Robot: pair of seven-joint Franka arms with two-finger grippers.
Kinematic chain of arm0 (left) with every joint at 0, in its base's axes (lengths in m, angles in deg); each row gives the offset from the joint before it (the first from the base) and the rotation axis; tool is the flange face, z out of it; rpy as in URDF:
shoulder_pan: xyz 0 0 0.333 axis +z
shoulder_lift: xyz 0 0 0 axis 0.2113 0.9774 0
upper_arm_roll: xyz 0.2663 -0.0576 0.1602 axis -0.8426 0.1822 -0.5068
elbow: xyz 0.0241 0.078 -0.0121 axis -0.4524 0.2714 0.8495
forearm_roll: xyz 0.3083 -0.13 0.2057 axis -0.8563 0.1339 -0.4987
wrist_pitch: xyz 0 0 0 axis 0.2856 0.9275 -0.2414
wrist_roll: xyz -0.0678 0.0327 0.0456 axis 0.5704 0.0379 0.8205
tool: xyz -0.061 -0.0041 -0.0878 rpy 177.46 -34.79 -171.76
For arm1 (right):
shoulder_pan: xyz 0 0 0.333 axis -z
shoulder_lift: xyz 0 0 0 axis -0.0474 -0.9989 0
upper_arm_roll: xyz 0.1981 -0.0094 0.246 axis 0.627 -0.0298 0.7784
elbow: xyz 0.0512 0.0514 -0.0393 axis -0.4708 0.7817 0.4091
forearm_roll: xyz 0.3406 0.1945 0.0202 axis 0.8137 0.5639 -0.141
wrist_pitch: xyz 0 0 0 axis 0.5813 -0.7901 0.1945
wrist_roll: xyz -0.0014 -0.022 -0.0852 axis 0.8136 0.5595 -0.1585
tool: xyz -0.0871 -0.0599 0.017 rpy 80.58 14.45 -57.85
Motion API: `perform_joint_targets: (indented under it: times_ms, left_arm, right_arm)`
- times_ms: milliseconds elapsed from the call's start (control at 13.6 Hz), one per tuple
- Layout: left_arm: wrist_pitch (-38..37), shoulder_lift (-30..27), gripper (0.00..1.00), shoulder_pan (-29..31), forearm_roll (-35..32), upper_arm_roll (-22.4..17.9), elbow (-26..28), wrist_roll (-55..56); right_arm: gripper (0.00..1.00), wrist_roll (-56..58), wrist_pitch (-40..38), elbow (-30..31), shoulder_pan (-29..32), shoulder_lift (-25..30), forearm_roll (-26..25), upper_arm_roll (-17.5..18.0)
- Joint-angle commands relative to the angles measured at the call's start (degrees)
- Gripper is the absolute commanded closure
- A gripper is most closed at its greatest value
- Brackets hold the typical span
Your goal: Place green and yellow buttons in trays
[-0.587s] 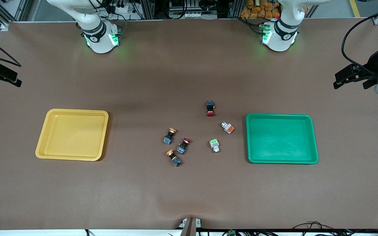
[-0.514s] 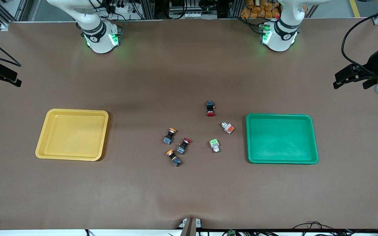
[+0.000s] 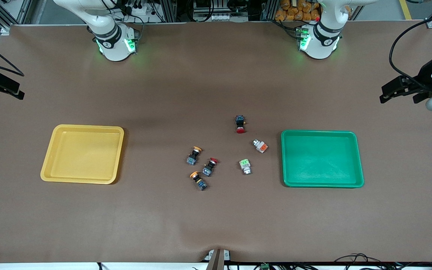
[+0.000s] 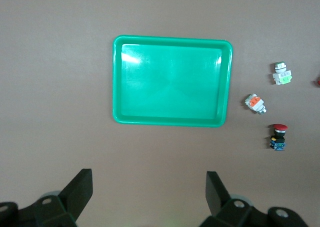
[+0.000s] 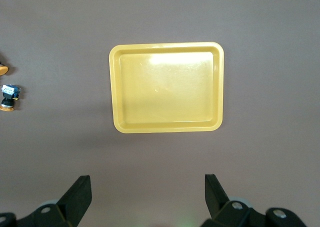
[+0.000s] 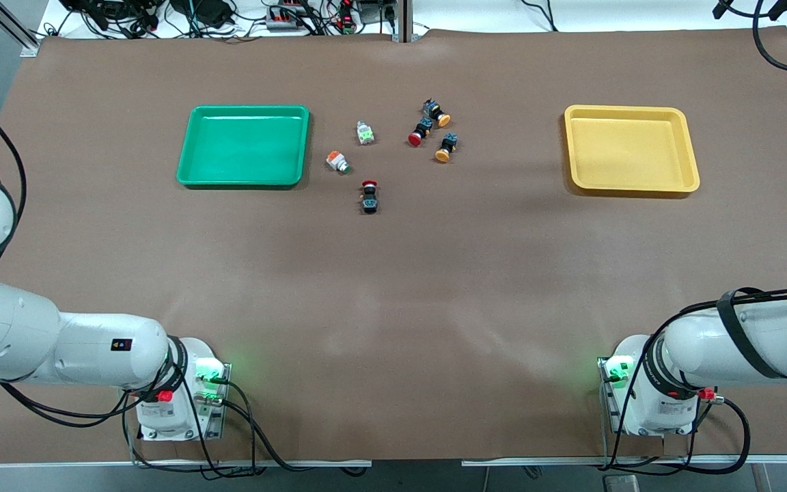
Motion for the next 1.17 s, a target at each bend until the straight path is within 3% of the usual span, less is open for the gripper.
perform_joint_targets:
  times_ms: [0,294,661,1101]
  left_arm:
    - [-0.8,1.6,0.00,-0.2,1.2,0.0,-0.4,0.7]
    - [3.4,7.3,0.00,-1.0,0.9,0.1,-1.0,4.9]
    - [8.5,15.6,0.00,-6.1,0.8,0.3,-3.9,11.7]
    - [19.9,25.3,0.00,-11.5,1.1,0.5,-4.1,21.8]
  right_arm:
    - [0.00,0.6,0.2,0.3,-0.1,0.8,-0.8,0.1]
    - [0.00,0.6,0.3,0.3,-0.1,0.5,-0.6,0.0]
    - [0.00,0.6,0.4,0.4,-0.1,0.3,-0.4,0.0]
    - [0.00,0.6,0.3,0.6,-0.1,0.3,-0.3,0.0]
